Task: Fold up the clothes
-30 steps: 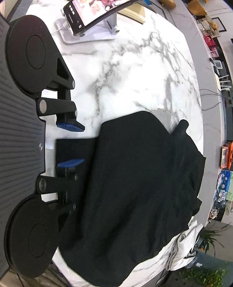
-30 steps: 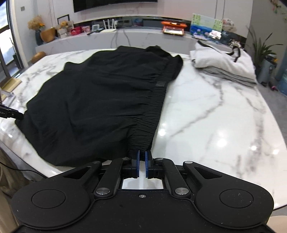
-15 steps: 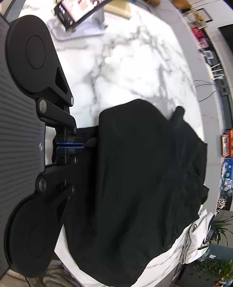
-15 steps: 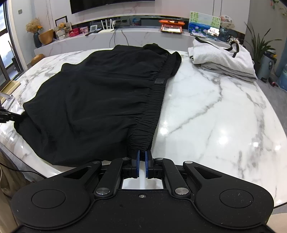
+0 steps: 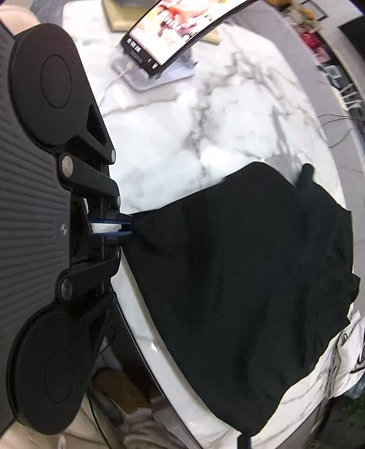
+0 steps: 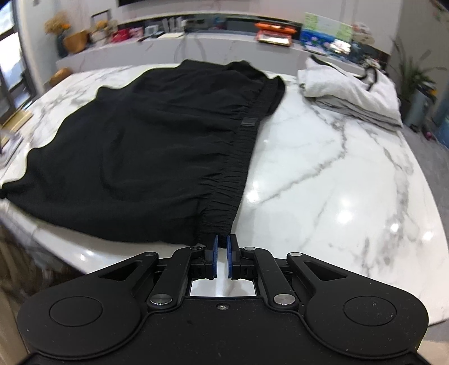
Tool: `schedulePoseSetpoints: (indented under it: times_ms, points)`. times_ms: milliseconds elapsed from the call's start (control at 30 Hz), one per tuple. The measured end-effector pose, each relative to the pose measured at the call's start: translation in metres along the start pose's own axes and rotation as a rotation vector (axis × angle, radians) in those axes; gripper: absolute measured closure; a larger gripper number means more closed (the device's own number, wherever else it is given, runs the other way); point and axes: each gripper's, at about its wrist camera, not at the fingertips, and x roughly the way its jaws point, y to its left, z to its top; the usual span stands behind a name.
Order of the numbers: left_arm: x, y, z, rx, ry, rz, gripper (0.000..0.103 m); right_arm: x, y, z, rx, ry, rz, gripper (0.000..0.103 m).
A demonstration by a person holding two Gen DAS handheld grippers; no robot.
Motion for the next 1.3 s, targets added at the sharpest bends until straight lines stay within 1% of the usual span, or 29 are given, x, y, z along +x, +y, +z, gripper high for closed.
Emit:
schedulePoseSetpoints:
  times_ms: [33, 67, 100, 167, 200, 267, 300, 400, 433, 533, 600, 700, 767, 800, 933, 967, 1033, 1100, 1133, 1167, 1200, 1233, 1267, 1300]
  points:
    - [-0.003, -0.003, 0.0, 0.024, -0.012, -0.001, 0.075, -0.004, 0.001, 0.0, -0.026, -0.004, 0.002, 0.094]
    - [-0.006, -0.006, 0.0, 0.049, -0.025, -0.002, 0.072, -0.008, 0.003, 0.0, -0.063, -0.006, 0.007, 0.092]
    - [-0.01, -0.013, 0.002, 0.1, -0.041, -0.001, 0.068, -0.011, 0.005, 0.0, -0.096, -0.007, 0.01, 0.091]
    - [-0.015, -0.026, 0.002, 0.188, -0.066, -0.001, 0.064, -0.017, 0.01, 0.0, -0.169, -0.01, 0.02, 0.09]
    - [-0.018, -0.032, 0.002, 0.232, -0.079, -0.001, 0.059, -0.02, 0.013, 0.001, -0.212, -0.013, 0.038, 0.082]
    - [-0.016, -0.048, 0.004, 0.337, -0.087, 0.009, 0.057, -0.023, 0.02, 0.001, -0.291, -0.01, 0.054, 0.066]
    - [-0.014, -0.056, 0.003, 0.391, -0.091, 0.016, 0.057, -0.023, 0.025, 0.002, -0.341, -0.01, 0.058, 0.064]
    - [-0.003, -0.077, 0.0, 0.523, -0.095, 0.059, 0.057, -0.02, 0.041, 0.002, -0.493, -0.011, 0.038, 0.064]
    - [0.001, -0.082, -0.001, 0.551, -0.095, 0.074, 0.057, -0.018, 0.046, 0.001, -0.546, -0.009, 0.028, 0.064]
    - [0.014, -0.093, -0.004, 0.606, -0.091, 0.111, 0.057, -0.006, 0.056, 0.001, -0.65, 0.012, 0.013, 0.064]
    - [0.022, -0.099, -0.007, 0.64, -0.09, 0.138, 0.057, 0.003, 0.064, -0.003, -0.751, 0.02, -0.019, 0.064]
    - [0.027, -0.106, -0.011, 0.682, -0.09, 0.158, 0.057, 0.012, 0.072, -0.011, -0.883, 0.026, -0.063, 0.064]
    - [0.026, -0.107, -0.017, 0.727, -0.097, 0.184, 0.057, 0.015, 0.075, -0.016, -0.931, 0.032, -0.071, 0.064]
    - [0.027, -0.11, -0.02, 0.753, -0.115, 0.204, 0.057, 0.017, 0.075, -0.018, -0.952, 0.037, -0.073, 0.064]
    - [0.031, -0.107, -0.019, 0.764, -0.129, 0.234, 0.057, 0.022, 0.078, -0.024, -1.01, 0.029, -0.091, 0.064]
    - [0.034, -0.106, -0.017, 0.769, -0.129, 0.249, 0.059, 0.023, 0.078, -0.025, -1.017, 0.025, -0.093, 0.064]
    - [0.036, -0.107, -0.017, 0.781, -0.122, 0.256, 0.073, 0.027, 0.079, -0.027, -1.03, 0.021, -0.101, 0.064]
    - [0.039, -0.109, -0.019, 0.799, -0.124, 0.256, 0.079, 0.031, 0.079, -0.028, -1.044, 0.013, -0.113, 0.068]
    - [0.04, -0.11, -0.019, 0.805, -0.125, 0.255, 0.086, 0.033, 0.08, -0.029, -1.053, 0.007, -0.12, 0.069]
    - [0.04, -0.112, -0.019, 0.809, -0.125, 0.254, 0.088, 0.033, 0.081, -0.03, -1.054, 0.006, -0.121, 0.072]
    - [0.041, -0.112, -0.018, 0.794, -0.119, 0.246, 0.095, 0.034, 0.081, -0.031, -1.052, 0.01, -0.122, 0.076]
    - [0.041, -0.113, -0.017, 0.78, -0.113, 0.239, 0.099, 0.034, 0.082, -0.032, -1.051, 0.013, -0.122, 0.081]
    - [0.04, -0.112, -0.016, 0.767, -0.116, 0.238, 0.1, 0.033, 0.082, -0.032, -1.046, 0.015, -0.123, 0.087]
    - [0.039, -0.112, -0.015, 0.756, -0.119, 0.237, 0.102, 0.033, 0.082, -0.031, -1.035, 0.015, -0.124, 0.088]
